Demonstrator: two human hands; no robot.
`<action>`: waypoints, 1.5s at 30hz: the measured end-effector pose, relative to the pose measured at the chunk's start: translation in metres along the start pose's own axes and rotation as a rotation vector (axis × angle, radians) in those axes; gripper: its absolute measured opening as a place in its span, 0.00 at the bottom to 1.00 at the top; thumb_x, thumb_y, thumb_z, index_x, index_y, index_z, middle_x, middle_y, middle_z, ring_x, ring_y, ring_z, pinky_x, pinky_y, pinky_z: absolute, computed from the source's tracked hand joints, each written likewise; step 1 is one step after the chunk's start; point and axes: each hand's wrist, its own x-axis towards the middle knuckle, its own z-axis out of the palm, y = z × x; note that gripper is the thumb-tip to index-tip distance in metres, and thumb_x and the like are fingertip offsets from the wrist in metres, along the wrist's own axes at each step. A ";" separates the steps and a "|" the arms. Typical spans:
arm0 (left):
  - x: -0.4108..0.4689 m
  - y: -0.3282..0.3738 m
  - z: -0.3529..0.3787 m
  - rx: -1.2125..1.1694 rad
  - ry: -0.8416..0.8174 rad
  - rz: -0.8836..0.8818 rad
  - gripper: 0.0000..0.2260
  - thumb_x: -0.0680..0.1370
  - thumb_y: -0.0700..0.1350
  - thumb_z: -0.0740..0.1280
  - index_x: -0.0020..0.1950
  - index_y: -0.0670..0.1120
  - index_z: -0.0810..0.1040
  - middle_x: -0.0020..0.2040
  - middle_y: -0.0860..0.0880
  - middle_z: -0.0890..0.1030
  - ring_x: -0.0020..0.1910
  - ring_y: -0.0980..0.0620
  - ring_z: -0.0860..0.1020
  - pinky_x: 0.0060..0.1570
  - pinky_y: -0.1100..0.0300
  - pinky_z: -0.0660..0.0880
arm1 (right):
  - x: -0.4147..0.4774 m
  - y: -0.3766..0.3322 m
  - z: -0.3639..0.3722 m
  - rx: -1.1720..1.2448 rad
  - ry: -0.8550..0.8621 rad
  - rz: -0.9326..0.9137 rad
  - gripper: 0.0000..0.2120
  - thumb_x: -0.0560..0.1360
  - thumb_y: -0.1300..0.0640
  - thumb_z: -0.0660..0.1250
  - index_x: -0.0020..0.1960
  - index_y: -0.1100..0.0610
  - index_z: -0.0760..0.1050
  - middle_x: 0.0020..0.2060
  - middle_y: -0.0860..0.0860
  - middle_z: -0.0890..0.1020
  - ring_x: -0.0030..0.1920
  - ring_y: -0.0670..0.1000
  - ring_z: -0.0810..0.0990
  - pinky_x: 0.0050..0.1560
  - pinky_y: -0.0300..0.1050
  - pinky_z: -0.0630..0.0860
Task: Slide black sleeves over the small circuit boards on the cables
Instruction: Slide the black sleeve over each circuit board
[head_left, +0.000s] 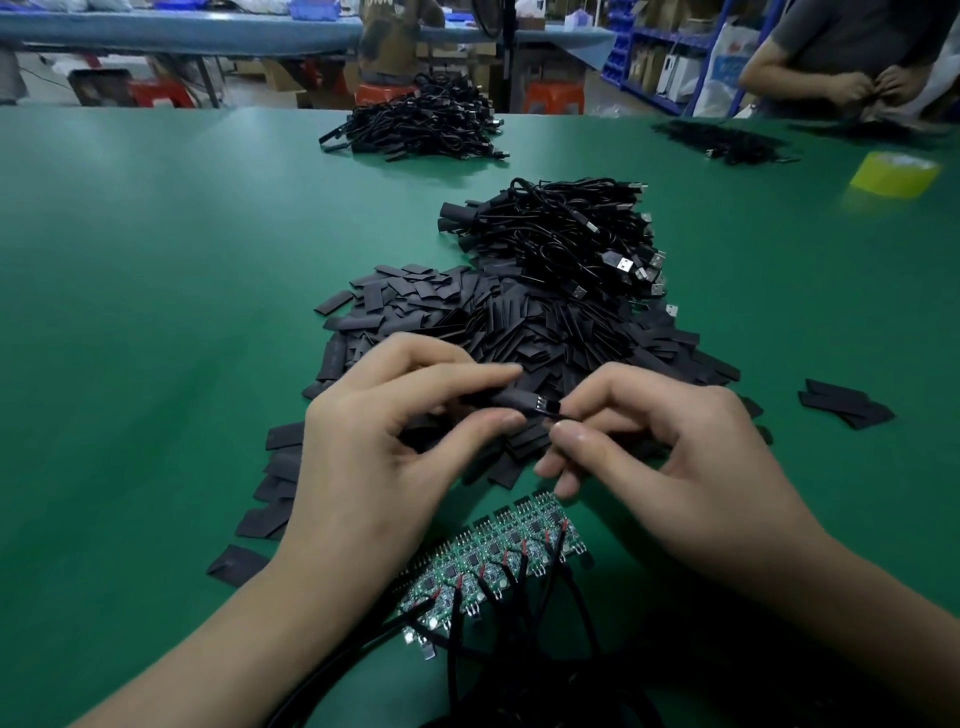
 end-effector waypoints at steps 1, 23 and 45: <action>0.000 0.000 0.000 0.017 0.028 -0.014 0.13 0.71 0.48 0.78 0.55 0.51 0.86 0.48 0.54 0.81 0.45 0.57 0.81 0.49 0.71 0.72 | 0.000 0.001 0.002 -0.063 0.036 -0.047 0.05 0.79 0.57 0.70 0.45 0.52 0.78 0.36 0.43 0.86 0.36 0.44 0.86 0.40 0.42 0.81; -0.001 0.001 0.006 -0.278 -0.043 -0.038 0.30 0.71 0.51 0.79 0.71 0.52 0.73 0.60 0.56 0.82 0.62 0.52 0.80 0.62 0.61 0.76 | -0.009 -0.002 0.002 -0.235 0.142 -0.150 0.04 0.76 0.51 0.70 0.50 0.46 0.82 0.36 0.40 0.84 0.38 0.42 0.83 0.38 0.43 0.79; 0.004 -0.006 0.002 -0.273 0.116 -0.151 0.27 0.70 0.53 0.77 0.66 0.53 0.73 0.56 0.56 0.82 0.58 0.52 0.80 0.53 0.61 0.77 | -0.008 0.001 -0.023 -0.450 -0.254 0.069 0.15 0.78 0.37 0.58 0.43 0.44 0.78 0.42 0.37 0.80 0.49 0.41 0.79 0.49 0.46 0.76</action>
